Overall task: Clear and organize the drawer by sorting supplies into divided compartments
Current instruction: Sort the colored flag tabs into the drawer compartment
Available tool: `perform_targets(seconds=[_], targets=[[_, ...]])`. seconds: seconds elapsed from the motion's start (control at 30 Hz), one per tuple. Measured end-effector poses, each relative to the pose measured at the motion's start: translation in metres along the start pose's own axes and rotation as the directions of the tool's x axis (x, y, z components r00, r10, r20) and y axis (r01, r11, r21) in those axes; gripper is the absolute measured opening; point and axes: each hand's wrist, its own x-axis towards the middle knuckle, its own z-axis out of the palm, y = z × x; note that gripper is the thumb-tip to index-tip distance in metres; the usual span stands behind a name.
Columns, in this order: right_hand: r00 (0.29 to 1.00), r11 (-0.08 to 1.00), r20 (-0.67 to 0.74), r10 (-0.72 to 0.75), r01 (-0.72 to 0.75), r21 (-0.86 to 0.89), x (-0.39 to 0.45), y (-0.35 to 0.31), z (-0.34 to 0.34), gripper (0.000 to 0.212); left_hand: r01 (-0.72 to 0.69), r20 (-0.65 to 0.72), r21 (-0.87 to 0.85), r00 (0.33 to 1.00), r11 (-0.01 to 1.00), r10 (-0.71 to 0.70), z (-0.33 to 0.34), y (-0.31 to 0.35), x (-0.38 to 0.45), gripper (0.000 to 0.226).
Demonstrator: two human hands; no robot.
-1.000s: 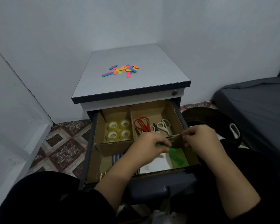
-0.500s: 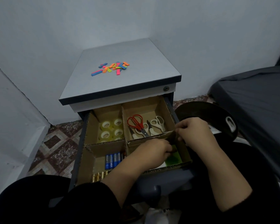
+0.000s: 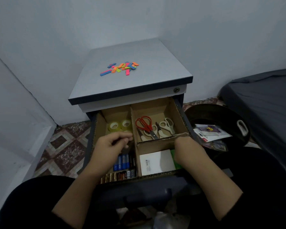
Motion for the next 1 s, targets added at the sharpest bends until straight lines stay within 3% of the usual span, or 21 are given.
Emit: perform_targets(seconds=[0.1, 0.43, 0.6, 0.73, 0.93, 1.0], targets=[[0.997, 1.000, -0.073, 0.025, -0.025, -0.007, 0.002, -0.002, 0.007, 0.020, 0.112, -0.085, -0.128, 0.989, 0.986, -0.123, 0.001, -0.010, 0.010, 0.020], [0.984, 0.998, -0.176, 0.040, -0.048, -0.043, -0.004, -0.003, 0.009, 0.011, 0.145, -0.062, -0.184, 0.985, 0.972, -0.159, 0.000, -0.017, 0.019, 0.021], [0.970, 1.000, -0.240, 0.026, -0.023, 0.016, -0.006, -0.001, 0.002, 0.016, 0.149, -0.043, -0.207, 0.986, 0.967, -0.161, 0.000, -0.018, 0.020, 0.021], [0.991, 0.968, -0.134, 0.016, 0.018, 0.251, -0.009, -0.002, -0.003, 0.021, 0.153, -0.031, -0.213, 0.986, 0.965, -0.164, 0.000, -0.019, 0.021, 0.020], [0.989, 0.989, -0.137, 0.058, -0.039, 0.141, -0.010, -0.005, 0.002, 0.015, 0.142, -0.021, -0.203, 0.989, 0.969, -0.150, 0.000, -0.020, 0.021, 0.020], [0.993, 0.982, -0.103, 0.055, -0.035, 0.185, -0.009, -0.008, 0.001, 0.013, 0.141, -0.020, -0.200, 0.989, 0.970, -0.148, 0.000, -0.020, 0.022, 0.020]])
